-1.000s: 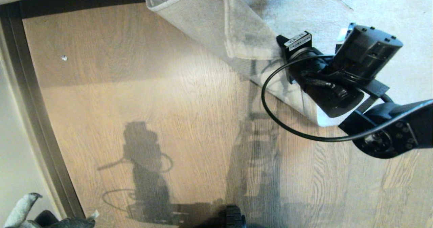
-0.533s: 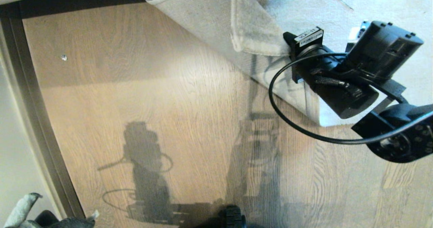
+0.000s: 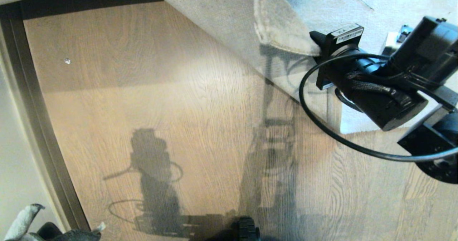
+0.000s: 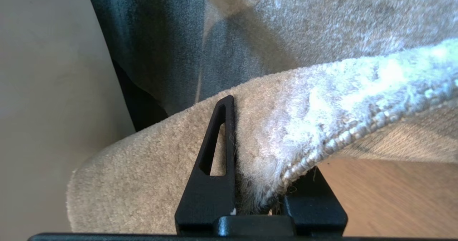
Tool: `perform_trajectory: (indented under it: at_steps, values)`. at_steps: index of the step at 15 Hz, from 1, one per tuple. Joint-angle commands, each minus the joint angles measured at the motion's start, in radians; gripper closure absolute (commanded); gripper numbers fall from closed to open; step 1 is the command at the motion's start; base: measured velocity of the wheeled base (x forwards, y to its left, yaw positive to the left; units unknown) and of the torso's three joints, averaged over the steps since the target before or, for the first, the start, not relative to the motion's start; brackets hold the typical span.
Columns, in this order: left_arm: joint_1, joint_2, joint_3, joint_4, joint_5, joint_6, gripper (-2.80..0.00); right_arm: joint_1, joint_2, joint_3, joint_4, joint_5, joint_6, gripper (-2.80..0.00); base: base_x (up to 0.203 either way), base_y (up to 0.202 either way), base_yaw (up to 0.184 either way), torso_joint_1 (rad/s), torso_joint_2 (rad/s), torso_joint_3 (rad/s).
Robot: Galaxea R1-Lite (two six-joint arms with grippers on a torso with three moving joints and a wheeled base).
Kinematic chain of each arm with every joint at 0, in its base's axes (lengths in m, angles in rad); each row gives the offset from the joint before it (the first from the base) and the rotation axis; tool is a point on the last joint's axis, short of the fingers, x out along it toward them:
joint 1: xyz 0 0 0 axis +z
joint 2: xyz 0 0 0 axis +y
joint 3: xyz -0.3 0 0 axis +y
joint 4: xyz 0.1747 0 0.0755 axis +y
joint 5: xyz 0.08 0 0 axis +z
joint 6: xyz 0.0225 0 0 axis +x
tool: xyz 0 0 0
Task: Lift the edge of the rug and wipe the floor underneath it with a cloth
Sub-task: Lay down the carpet
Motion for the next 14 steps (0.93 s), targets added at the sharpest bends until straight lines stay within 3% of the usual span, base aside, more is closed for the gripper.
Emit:
perform_trajectory:
  at_steps: [1, 6, 14]
  values:
    - [0.000, 0.000, 0.000, -0.001, 0.000, -0.001, 0.00, 0.004, -0.008, 0.001, -0.008, -0.001, 0.015, 0.00, 0.000, 0.000, 0.000, 0.000, 0.00, 0.000]
    - [0.000, 0.000, 0.000, -0.001, 0.000, -0.001, 0.00, 0.012, -0.009, 0.088, -0.033, 0.044, 0.023, 0.00, 0.000, 0.000, 0.000, 0.000, 0.00, 0.000]
    - [0.000, 0.000, 0.000, -0.001, 0.000, -0.001, 0.00, 0.045, -0.003, 0.179, -0.140, 0.050, 0.035, 0.00, 0.000, 0.000, 0.000, 0.000, 0.00, 0.000]
